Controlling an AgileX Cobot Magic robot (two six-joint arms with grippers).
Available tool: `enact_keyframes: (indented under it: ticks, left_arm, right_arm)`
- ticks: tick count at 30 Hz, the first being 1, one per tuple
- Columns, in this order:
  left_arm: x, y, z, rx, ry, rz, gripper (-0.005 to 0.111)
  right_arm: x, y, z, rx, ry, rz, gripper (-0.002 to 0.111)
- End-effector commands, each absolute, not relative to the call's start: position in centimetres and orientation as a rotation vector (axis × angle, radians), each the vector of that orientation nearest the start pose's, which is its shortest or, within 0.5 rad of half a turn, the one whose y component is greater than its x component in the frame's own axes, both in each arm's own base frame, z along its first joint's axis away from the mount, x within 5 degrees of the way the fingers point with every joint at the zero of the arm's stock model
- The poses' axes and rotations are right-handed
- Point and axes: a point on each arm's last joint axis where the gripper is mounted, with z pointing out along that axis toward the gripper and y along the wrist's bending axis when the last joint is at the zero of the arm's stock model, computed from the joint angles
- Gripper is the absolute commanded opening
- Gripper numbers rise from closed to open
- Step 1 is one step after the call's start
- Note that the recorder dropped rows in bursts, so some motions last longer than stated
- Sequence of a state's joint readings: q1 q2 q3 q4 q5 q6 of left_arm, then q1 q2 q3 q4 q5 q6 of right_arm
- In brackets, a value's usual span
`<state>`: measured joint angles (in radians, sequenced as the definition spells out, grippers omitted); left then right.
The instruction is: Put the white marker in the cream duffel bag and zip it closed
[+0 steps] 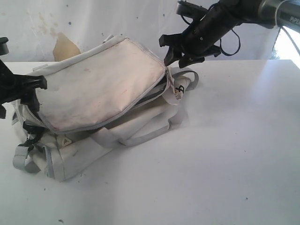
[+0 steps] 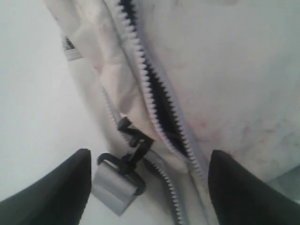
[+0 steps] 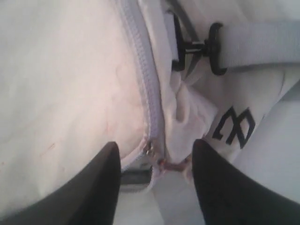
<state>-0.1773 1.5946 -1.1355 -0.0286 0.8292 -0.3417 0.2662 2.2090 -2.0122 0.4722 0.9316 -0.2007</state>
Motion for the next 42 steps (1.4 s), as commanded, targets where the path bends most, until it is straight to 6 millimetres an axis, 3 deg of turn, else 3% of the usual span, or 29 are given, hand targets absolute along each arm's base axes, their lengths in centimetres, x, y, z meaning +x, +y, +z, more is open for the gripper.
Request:
enact_keyframes:
  ticks: [1,5,17,24,31,34,36,40,41,42]
  left_arm:
    - [32.4,-6.8,24.0,-0.322,2.759,-0.326,0.077]
    - [33.1,-6.9,22.8,-0.345,2.761,-0.331,0.077]
    - [34.2,-7.4,20.2,-0.44,2.795,-0.39,0.077]
    - [34.3,-7.5,19.2,-0.446,2.831,-0.381,0.077]
    - [34.7,-7.5,19.1,-0.448,2.803,-0.383,0.075]
    - [34.7,-7.5,19.1,-0.446,2.795,-0.382,0.062]
    - [34.8,-7.5,19.1,-0.446,2.791,-0.382,0.047]
    - [34.8,-7.5,19.1,-0.406,2.791,-0.377,0.006]
    - [34.8,-7.5,19.1,-0.383,2.796,-0.373,0.0]
    - [34.7,-7.5,19.1,-0.354,2.801,-0.368,0.0]
  right_arm:
    - [48.8,15.8,25.7,-0.375,2.368,0.533,0.045]
    - [49.4,15.8,25.6,-0.363,2.312,0.509,0.045]
    - [50.6,17.0,19.3,-0.293,2.407,0.665,0.045]
    - [50.3,17.9,20.1,-0.405,2.337,0.778,0.045]
    - [50.6,17.8,20.0,-0.428,2.326,0.735,0.057]
    - [50.5,17.8,19.4,-0.447,2.351,0.736,0.052]
    - [50.3,17.9,19.2,-0.462,2.369,0.741,0.041]
    - [49.9,17.7,18.8,-0.525,2.42,0.737,0.007]
    - [49.7,17.6,18.7,-0.542,2.435,0.737,0.0]
    - [49.6,17.6,18.6,-0.543,2.453,0.737,0.0]
